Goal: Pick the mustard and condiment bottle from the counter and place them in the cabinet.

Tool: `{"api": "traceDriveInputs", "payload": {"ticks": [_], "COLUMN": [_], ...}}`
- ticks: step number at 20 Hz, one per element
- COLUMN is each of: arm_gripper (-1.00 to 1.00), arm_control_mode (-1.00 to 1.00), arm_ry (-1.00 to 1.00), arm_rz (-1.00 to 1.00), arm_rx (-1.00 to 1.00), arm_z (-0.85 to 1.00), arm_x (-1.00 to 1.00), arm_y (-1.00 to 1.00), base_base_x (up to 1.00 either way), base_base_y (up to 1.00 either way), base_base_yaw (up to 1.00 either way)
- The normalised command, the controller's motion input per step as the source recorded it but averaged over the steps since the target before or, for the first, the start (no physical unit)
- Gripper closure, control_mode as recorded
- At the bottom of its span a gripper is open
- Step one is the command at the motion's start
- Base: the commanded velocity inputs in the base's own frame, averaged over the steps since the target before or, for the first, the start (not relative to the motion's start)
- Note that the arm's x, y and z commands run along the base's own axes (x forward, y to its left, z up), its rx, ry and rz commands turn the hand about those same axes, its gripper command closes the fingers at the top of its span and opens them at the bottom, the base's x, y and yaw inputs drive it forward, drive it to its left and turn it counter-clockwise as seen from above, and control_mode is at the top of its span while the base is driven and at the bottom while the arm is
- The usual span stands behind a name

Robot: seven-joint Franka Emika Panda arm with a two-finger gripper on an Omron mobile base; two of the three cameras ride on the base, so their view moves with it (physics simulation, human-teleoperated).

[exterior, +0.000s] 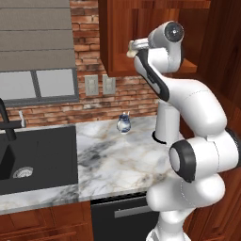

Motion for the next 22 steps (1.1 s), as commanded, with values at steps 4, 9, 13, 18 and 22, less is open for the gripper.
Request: {"api": "traceDriveInputs", "payload": {"ticks": [4,9,13,18,22], "arm_gripper": [-1.0,-1.0,-1.0,-1.0,-1.0], "arm_control_mode": [-1.0,-1.0,-1.0,-1.0,-1.0], "arm_ry": [0.0,0.0,-0.06,-0.01,-0.03], "arm_rz": [0.0,-0.01,0.05,-0.03,0.01], "arm_rx": [0.0,0.0,0.01,-0.01,0.02], "arm_z": [-0.16,-0.1,-0.27,-0.31,-0.27], "arm_x": [0.22,0.33,-0.16,0.07,0.0], "arm_y": [0.0,0.0,-0.13,-0.15,-0.28], "base_base_x": [0.0,0.0,0.0,0.0,0.0], "base_base_y": [0.0,0.0,0.0,0.0,0.0], "base_base_yaw": [0.0,0.0,0.0,0.0,0.0]}}
